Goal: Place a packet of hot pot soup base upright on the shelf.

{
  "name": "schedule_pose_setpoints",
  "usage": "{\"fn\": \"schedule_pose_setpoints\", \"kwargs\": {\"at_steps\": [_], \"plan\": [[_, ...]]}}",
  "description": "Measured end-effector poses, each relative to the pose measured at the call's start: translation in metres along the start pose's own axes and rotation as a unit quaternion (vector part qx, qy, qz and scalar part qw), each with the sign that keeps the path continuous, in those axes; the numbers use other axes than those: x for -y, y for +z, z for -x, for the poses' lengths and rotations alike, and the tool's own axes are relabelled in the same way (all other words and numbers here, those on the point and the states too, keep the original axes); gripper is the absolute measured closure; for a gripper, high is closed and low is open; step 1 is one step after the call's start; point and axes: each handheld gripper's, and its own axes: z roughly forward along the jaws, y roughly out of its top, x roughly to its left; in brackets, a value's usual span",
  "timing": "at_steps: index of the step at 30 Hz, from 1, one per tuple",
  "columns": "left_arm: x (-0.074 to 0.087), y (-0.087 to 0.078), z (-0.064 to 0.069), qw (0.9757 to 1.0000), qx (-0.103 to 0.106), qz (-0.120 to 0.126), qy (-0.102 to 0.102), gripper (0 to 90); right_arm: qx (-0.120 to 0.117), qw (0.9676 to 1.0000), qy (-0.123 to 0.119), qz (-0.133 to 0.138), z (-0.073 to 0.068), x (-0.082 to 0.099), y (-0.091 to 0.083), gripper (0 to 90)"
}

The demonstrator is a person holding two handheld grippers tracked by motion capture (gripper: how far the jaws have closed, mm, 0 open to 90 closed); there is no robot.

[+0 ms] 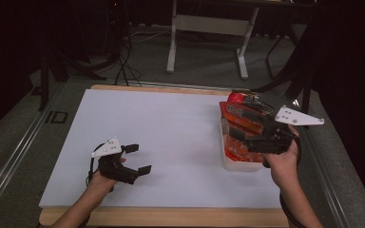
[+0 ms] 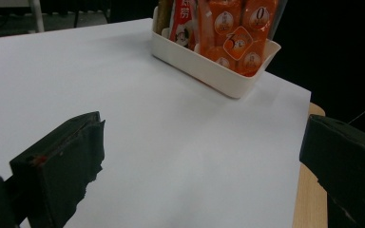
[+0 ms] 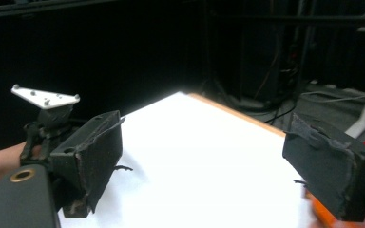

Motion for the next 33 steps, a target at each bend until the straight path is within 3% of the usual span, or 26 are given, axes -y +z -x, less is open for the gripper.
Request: {"fn": "schedule_pose_setpoints", "kwargs": {"at_steps": [2, 6, 12, 16, 24, 33], "plan": [[0.0, 0.0, 0.0, 1.0, 0.0, -0.001, -0.001, 1.1, -0.014, 0.9997, -0.006, -0.018, -0.004, 0.008, 0.009, 11.6], [0.001, -0.001, 0.001, 1.0, 0.0, -0.002, 0.001, 1.2, -0.027, 0.9994, -0.002, -0.023, -0.008, 0.02, 0.018, 11.6], [0.001, -0.002, 0.003, 1.0, 0.001, 0.0, 0.002, 1.2, -0.038, 0.9985, -0.005, -0.038, -0.012, 0.041, 0.034, 11.7], [0.002, -0.003, 0.003, 1.0, 0.001, -0.002, 0.005, 1.2, -0.044, 0.997, -0.011, -0.062, -0.014, 0.057, 0.047, 11.7], [0.004, -0.002, 0.002, 1.0, 0.002, -0.005, 0.004, 1.1, -0.038, 0.9932, -0.015, -0.109, -0.012, 0.083, 0.061, 12.9], [0.005, -0.002, 0.002, 1.0, 0.005, -0.005, 0.003, 1.2, -0.041, 0.9915, -0.005, -0.124, -0.013, 0.104, 0.062, 13.0]]}}
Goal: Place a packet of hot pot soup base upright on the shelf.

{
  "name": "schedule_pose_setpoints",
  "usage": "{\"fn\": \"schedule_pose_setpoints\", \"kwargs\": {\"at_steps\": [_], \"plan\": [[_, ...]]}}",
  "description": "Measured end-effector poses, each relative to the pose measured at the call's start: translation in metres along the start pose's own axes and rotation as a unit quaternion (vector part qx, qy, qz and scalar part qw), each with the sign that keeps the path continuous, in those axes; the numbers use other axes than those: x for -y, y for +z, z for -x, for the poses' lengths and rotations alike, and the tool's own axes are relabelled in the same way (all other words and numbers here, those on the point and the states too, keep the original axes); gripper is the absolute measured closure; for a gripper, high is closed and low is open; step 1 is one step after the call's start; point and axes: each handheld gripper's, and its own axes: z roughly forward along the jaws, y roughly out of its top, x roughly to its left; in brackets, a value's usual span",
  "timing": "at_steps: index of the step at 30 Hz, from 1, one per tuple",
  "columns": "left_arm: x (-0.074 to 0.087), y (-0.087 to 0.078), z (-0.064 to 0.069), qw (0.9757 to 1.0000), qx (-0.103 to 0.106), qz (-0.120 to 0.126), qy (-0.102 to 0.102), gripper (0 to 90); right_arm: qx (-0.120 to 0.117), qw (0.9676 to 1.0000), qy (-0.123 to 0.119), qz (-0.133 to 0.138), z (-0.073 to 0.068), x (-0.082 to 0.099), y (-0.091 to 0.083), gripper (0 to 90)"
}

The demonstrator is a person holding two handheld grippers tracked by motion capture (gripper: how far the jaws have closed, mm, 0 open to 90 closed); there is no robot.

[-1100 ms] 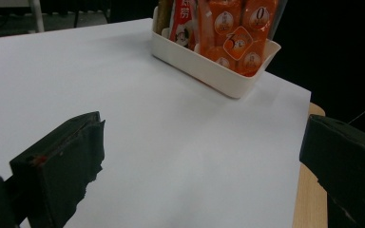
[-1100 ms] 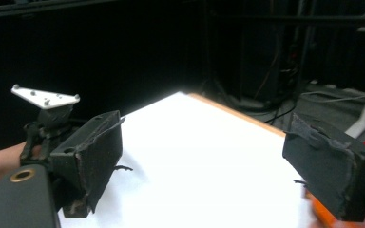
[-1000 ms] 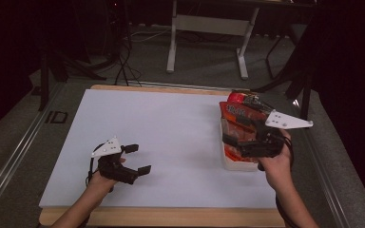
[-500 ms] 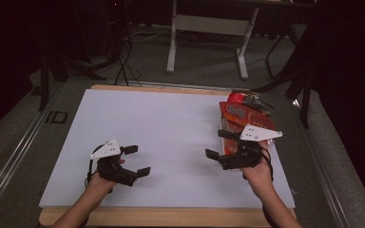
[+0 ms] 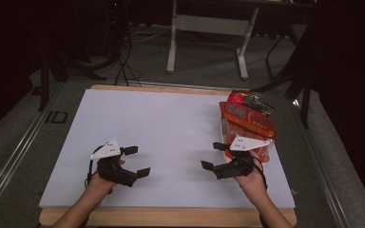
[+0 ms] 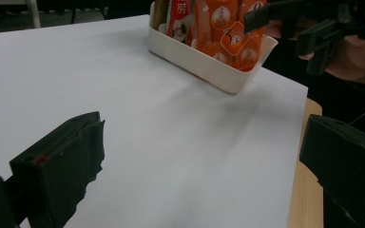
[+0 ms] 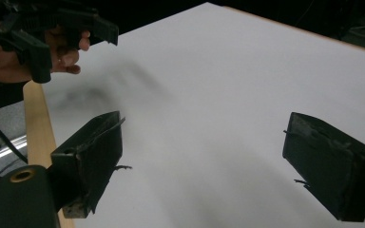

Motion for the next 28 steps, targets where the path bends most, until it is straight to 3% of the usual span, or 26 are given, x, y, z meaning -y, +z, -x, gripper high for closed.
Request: {"fn": "schedule_pose_setpoints", "kwargs": {"at_steps": [16, 22, 28], "plan": [[0.002, 0.002, 0.001, 0.9999, -0.001, -0.006, 0.011, 1.1, 0.014, 0.9994, 0.005, -0.032, -0.002, 0.03, -0.004, 13.2], [0.003, 0.005, 0.003, 0.9998, 0.003, -0.011, 0.016, 1.2, 0.027, 0.9987, -0.01, -0.042, -0.001, 0.033, -0.001, 13.4], [0.004, 0.006, 0.003, 0.9998, 0.006, -0.011, 0.016, 1.1, 0.026, 0.999, -0.004, -0.037, 0.002, 0.034, -0.003, 13.6]]}}
